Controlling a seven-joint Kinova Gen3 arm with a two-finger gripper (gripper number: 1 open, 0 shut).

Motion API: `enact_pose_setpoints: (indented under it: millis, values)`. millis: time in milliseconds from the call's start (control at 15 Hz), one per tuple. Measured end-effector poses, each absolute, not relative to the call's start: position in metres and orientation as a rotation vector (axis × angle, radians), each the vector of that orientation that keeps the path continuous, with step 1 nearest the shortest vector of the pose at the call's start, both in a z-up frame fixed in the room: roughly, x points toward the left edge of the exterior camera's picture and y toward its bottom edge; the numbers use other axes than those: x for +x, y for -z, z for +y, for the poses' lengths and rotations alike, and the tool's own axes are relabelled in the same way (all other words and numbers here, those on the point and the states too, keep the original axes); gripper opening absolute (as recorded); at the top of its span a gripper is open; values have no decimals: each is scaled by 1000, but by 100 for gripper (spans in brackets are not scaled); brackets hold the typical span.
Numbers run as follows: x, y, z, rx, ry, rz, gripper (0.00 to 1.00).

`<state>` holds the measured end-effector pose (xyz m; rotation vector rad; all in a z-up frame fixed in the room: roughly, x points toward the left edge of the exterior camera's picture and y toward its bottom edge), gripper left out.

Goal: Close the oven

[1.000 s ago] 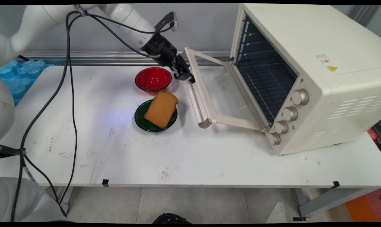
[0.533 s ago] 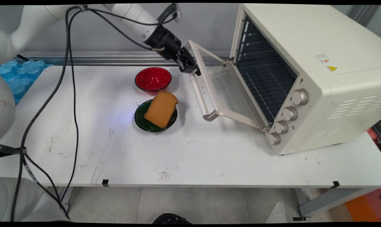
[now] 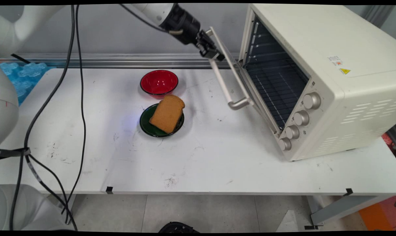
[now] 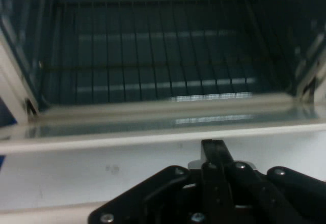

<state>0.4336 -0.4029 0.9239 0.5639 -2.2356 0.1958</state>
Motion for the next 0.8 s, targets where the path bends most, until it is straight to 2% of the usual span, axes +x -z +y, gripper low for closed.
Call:
enact_pose_setpoints:
  millis: [800]
  values:
    - [415, -995, -410, 559, -259, -2164, 0]
